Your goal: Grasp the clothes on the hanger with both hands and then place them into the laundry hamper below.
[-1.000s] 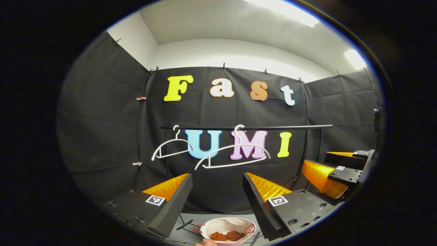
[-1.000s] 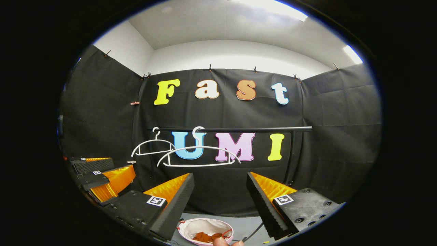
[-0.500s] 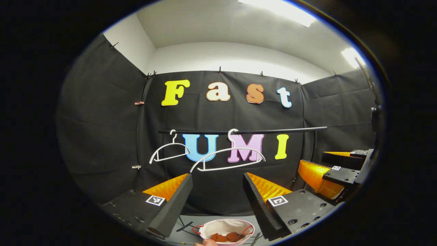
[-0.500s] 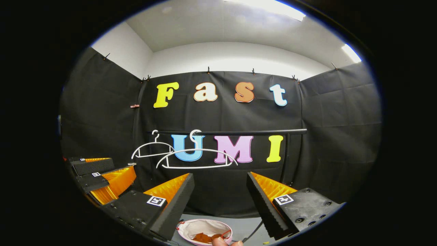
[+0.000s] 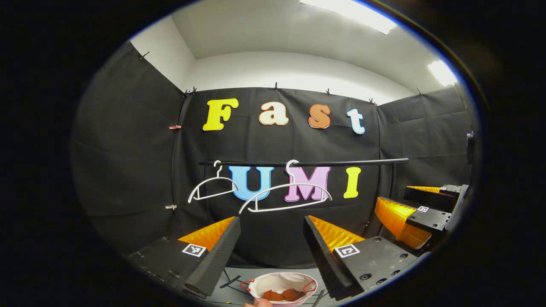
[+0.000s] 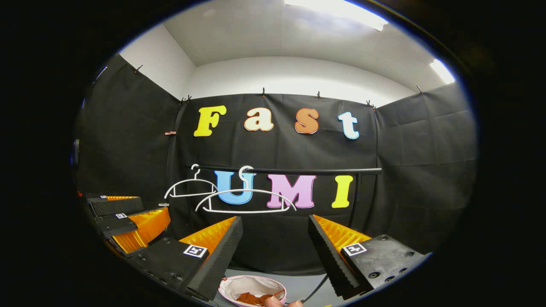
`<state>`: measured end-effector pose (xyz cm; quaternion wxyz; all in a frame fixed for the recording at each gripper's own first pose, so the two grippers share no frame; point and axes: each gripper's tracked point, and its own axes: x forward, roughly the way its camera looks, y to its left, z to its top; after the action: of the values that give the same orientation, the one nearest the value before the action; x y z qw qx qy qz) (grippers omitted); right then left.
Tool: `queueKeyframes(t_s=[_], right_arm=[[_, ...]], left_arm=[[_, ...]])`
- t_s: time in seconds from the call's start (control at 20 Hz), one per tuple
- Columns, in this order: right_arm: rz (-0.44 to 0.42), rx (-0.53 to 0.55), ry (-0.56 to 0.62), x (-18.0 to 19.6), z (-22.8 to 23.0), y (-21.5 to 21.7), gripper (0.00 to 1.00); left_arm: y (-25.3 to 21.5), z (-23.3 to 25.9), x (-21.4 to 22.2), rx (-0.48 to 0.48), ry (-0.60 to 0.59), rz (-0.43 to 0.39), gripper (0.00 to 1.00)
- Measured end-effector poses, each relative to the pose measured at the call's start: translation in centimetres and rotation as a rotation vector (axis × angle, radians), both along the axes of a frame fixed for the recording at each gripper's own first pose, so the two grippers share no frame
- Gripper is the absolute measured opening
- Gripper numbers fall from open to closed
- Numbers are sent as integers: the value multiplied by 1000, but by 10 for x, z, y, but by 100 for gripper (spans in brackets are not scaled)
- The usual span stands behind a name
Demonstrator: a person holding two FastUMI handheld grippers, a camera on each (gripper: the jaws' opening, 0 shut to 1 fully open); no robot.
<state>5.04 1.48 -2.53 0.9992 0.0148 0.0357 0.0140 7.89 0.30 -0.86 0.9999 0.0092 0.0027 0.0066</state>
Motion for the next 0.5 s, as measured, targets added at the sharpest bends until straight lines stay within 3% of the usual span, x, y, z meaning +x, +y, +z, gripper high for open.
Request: queueKeyframes(t_s=[0.5], right_arm=[[-4, -6, 11, -1, -3, 0, 99]], left_arm=[[-4, -2, 3, 3, 2, -19, 94]])
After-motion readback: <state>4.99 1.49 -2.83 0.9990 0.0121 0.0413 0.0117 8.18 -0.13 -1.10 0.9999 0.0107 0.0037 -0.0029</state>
